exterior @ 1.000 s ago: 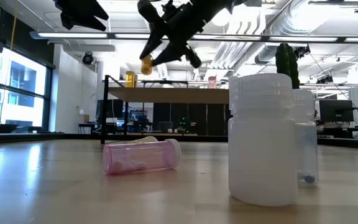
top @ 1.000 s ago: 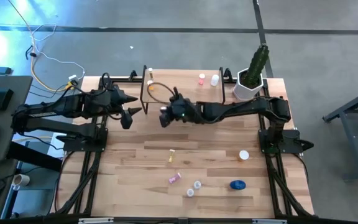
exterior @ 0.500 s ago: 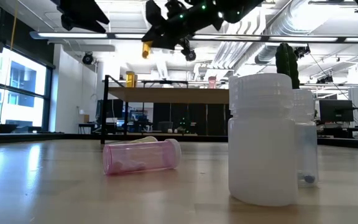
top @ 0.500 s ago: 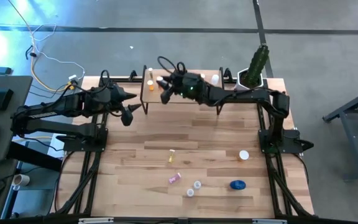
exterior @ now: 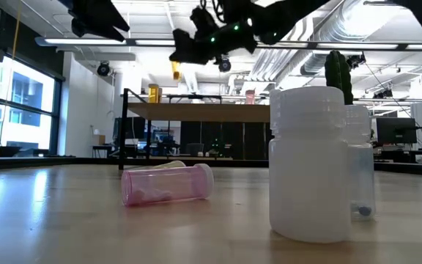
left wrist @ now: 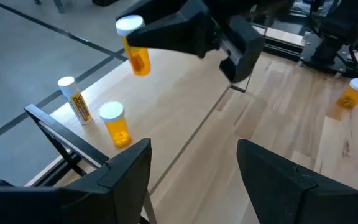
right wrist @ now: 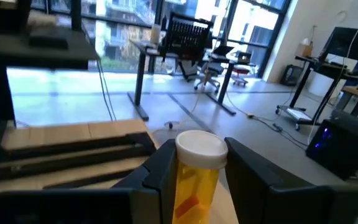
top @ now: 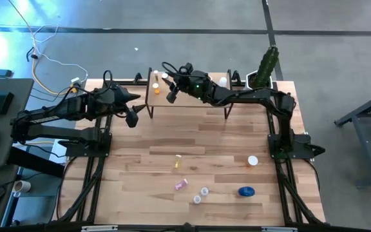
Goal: Pick and place medicine bottles onto shelf by color
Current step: Put the orange pill bottle on the shelf, then put the blue medicine bottle on the shelf
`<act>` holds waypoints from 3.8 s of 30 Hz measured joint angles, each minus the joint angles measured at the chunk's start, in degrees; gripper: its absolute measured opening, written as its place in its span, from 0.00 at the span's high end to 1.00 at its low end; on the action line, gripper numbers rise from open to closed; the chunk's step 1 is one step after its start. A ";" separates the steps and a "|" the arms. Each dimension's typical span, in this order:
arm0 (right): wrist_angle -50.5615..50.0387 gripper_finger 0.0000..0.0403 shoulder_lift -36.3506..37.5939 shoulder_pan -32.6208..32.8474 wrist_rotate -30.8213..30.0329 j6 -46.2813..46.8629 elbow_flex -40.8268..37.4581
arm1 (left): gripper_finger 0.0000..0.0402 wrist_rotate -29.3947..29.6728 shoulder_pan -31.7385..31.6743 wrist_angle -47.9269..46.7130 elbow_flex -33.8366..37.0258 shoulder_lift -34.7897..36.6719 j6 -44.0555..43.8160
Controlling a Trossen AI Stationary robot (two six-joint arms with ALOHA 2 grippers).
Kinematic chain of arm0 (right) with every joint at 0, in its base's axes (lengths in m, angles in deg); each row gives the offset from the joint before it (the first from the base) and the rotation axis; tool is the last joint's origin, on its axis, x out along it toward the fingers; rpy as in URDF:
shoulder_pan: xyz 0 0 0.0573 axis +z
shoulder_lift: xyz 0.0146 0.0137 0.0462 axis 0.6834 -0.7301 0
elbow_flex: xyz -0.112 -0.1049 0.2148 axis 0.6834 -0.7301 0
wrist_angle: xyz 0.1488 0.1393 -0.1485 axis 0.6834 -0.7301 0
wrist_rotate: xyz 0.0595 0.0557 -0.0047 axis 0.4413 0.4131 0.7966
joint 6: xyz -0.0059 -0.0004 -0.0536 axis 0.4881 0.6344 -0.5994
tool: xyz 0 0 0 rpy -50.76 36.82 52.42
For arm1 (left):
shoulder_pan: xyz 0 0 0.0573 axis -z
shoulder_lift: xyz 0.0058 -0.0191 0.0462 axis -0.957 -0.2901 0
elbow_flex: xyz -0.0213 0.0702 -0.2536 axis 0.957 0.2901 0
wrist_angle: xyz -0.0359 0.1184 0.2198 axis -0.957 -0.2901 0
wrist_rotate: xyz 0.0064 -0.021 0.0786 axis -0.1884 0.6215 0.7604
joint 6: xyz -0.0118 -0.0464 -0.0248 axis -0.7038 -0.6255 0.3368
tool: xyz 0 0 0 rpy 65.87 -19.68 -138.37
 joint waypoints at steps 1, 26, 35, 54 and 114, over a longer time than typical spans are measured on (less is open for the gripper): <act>0.62 0.74 -0.54 -0.25 0.09 0.70 0.00 | 0.43 0.25 -0.17 0.00 0.00 0.00 0.00; 0.10 0.74 -6.73 -3.86 8.98 1.66 0.00 | 0.43 4.47 -0.32 0.02 0.02 -0.02 -0.04; -2.59 0.74 -6.62 -3.79 8.98 1.55 0.04 | 0.43 4.45 -0.32 0.02 0.02 -0.02 -0.22; -2.98 0.74 -6.58 -3.66 7.41 5.02 0.07 | 0.43 4.45 -0.32 0.00 0.02 -0.02 -0.02; -0.58 0.62 -3.76 -3.64 7.45 6.08 -0.07 | 0.43 4.38 -0.30 -0.02 0.04 -0.04 0.00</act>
